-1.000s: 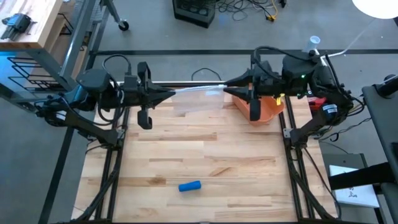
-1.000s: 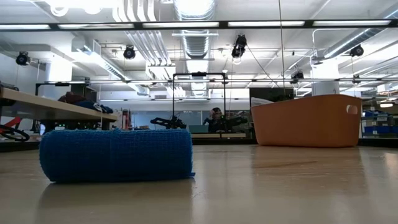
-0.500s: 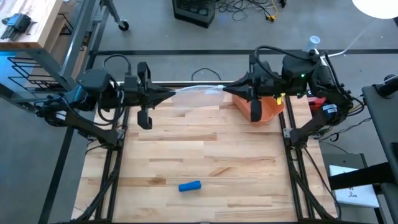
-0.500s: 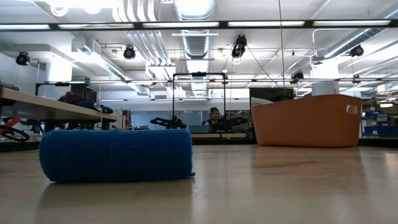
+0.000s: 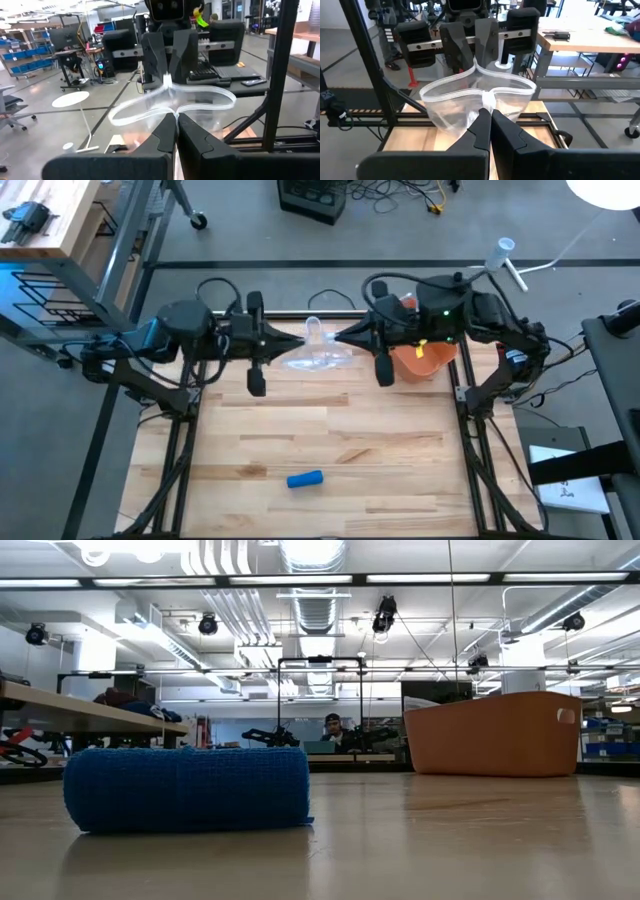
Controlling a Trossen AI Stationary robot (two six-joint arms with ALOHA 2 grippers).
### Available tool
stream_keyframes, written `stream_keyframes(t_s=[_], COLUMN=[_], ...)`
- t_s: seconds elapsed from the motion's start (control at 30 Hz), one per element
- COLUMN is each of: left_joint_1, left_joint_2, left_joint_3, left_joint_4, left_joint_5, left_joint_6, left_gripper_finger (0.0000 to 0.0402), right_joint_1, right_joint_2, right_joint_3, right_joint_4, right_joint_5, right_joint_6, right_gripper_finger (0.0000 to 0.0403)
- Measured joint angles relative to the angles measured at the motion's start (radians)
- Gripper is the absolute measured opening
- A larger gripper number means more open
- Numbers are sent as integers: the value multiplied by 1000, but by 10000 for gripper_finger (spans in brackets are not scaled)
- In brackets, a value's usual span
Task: Roll bandage
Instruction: Open the transparent zip bag
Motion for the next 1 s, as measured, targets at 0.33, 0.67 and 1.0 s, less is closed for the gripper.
stream_keyframes(t_s=[0.33,0.67,1.0], left_joint_1=[0,1,0], left_joint_2=[-35,-29,16], left_joint_3=[0,0,0], left_joint_4=[-13,61,42], left_joint_5=[-79,12,-281], left_joint_6=[-3,-32,-65], left_gripper_finger=[0,0,0], right_joint_1=[11,11,13], right_joint_2=[-12,-22,-22], right_joint_3=[9,11,10], right_joint_4=[8,35,14], right_joint_5=[-122,9,93], right_joint_6=[-42,7,0], right_gripper_finger=[0,0,0])
